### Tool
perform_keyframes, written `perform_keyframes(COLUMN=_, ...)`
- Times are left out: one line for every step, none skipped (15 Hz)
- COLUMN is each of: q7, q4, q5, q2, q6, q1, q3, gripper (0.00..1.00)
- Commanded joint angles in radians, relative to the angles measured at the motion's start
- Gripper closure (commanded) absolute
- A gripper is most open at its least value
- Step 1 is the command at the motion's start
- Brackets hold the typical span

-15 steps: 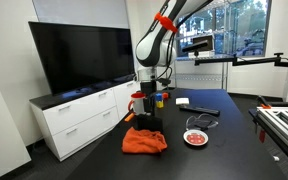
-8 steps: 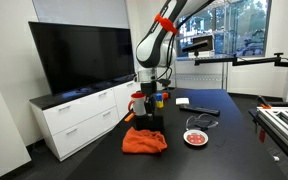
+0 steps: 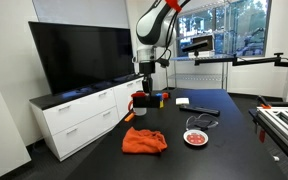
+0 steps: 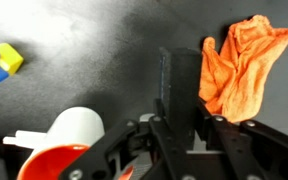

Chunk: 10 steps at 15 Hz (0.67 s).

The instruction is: Place the black object on top of the cup

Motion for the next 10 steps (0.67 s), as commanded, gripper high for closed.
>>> perform_keyframes(q7=-0.017, q4=0.023, q5=-0.033, q2=-0.102, q6=-0.115, q1=0.009, q3=-0.040, gripper=0.92)
perform_keyframes(q7=-0.008, q4=0.040, q5=-0.046, q2=-0.114, q6=-0.140, q1=0.015, q3=-0.054, gripper=0.92)
perform_keyframes(q7=-0.001, q4=0.057, q5=-0.055, q2=-0.125, q6=-0.161, q1=0.020, q3=-0.065, gripper=0.92)
perform_keyframes(q7=0.013, q4=0.075, q5=-0.072, q2=-0.124, q6=-0.172, q1=0.026, q3=-0.075, gripper=0.92)
perform_keyframes(q7=0.025, q4=0.093, q5=-0.087, q2=-0.120, q6=-0.178, q1=0.031, q3=-0.082, gripper=0.92)
perform_keyframes(q7=0.033, q4=0.113, q5=-0.093, q2=-0.102, q6=-0.174, q1=0.034, q3=-0.086, gripper=0.92)
perform_keyframes(q7=0.044, q4=0.130, q5=-0.101, q2=-0.089, q6=-0.171, q1=0.037, q3=-0.089, gripper=0.92)
perform_keyframes(q7=0.053, q4=0.147, q5=-0.106, q2=-0.067, q6=-0.166, q1=0.041, q3=-0.092, gripper=0.92)
perform_keyframes(q7=0.071, q4=0.167, q5=-0.114, q2=-0.044, q6=-0.161, q1=0.044, q3=-0.095, gripper=0.92)
perform_keyframes(q7=0.084, q4=0.183, q5=-0.121, q2=-0.025, q6=-0.160, q1=0.046, q3=-0.096, gripper=0.92)
